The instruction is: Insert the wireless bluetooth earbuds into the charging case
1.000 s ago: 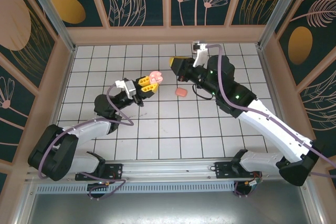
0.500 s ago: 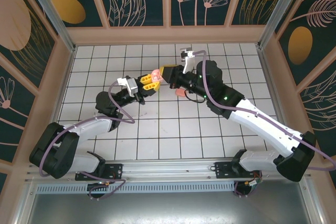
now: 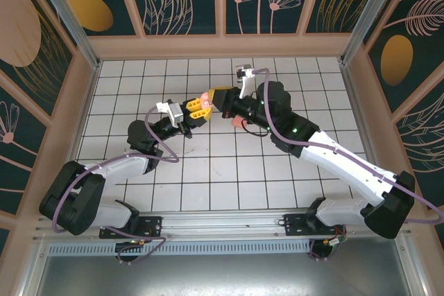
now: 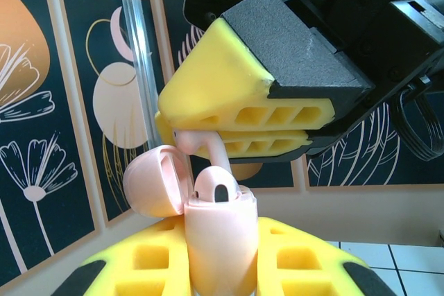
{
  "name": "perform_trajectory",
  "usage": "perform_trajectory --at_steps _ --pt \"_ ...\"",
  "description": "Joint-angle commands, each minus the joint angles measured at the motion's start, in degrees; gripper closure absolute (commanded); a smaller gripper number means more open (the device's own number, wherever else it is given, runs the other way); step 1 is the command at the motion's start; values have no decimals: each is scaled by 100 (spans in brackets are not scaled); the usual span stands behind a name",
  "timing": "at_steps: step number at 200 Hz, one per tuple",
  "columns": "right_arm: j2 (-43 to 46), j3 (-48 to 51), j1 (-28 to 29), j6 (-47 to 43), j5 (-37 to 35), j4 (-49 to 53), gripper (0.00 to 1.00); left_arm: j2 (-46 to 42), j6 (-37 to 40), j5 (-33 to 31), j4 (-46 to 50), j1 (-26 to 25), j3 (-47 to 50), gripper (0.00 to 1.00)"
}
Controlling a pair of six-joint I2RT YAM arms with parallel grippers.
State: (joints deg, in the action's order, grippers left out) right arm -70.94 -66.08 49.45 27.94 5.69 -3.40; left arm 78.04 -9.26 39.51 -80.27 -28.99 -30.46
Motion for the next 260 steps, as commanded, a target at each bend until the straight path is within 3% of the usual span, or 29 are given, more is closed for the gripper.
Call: perform_trajectory --at_steps 1,111,194,260 --pt "-45 238 125 -24 -92 19 88 -8 -64 7 -415 -45 -134 100" --pt "-100 710 715 -788 -1230 153 87 -16 -349 -178 -797 -49 -148 100" --pt "-65 631 706 -580 -1350 107 76 1 -357 -278 -744 -71 -110 100" --pt "-175 321 640 -499 -1366 279 57 19 -344 -302 -717 -104 -92 100"
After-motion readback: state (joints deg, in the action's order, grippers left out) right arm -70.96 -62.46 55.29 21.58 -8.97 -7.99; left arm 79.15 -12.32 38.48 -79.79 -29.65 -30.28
